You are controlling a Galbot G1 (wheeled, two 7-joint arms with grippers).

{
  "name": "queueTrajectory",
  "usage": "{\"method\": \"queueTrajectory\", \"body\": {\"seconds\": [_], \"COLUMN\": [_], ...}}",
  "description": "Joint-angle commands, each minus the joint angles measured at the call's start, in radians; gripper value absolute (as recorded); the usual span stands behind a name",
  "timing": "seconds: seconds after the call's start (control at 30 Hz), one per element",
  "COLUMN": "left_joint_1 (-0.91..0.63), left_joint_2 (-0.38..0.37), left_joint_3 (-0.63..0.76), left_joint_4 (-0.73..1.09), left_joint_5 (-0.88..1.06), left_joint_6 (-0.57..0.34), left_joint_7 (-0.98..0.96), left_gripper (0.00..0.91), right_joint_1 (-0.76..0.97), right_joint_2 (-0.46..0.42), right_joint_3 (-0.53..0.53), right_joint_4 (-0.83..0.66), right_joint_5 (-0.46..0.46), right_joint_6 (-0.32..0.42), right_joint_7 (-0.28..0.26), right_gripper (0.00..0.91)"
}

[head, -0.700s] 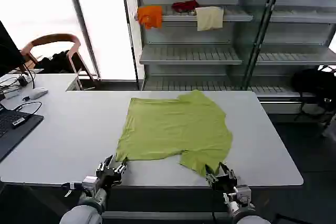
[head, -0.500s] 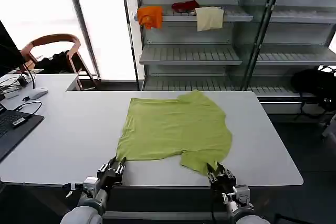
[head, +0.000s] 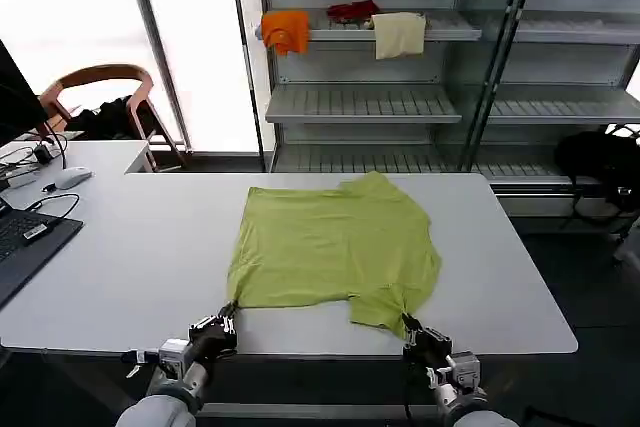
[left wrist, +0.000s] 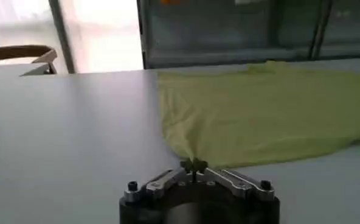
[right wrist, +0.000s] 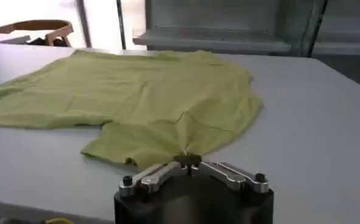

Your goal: Fold and organize the clothes.

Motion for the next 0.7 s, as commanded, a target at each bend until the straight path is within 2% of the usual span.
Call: {"method": "queueTrajectory", "body": {"seconds": [0.03, 0.23, 0.7], "left_joint_1": [-0.019, -0.077, -0.227], "left_joint_2": [0.006, 0.003, -0.02], "left_joint_3": [-0.067, -0.059, -0.012], "left_joint_4": [-0.089, -0.03, 0.134], "left_joint_5": [-0.064, -0.059, -0.021], "left_joint_6": [-0.005, 0.011, 0.051], "left_joint_7": [0.029, 0.034, 0.021], "left_gripper": [0.0, 0.0, 0.0], "right_joint_1": [0.009, 0.125, 0.322], "right_joint_2": [0.002, 0.031, 0.07], "right_joint_3": [0.005, -0.013, -0.019], "right_joint_4": [0.062, -0.008, -0.179], "right_joint_5": [0.015, 0.008, 0.014], "right_joint_6": [-0.003, -0.008, -0.009], "right_joint_7": [0.004, 0.023, 0.025], "right_gripper": [0.0, 0.0, 0.0]}}
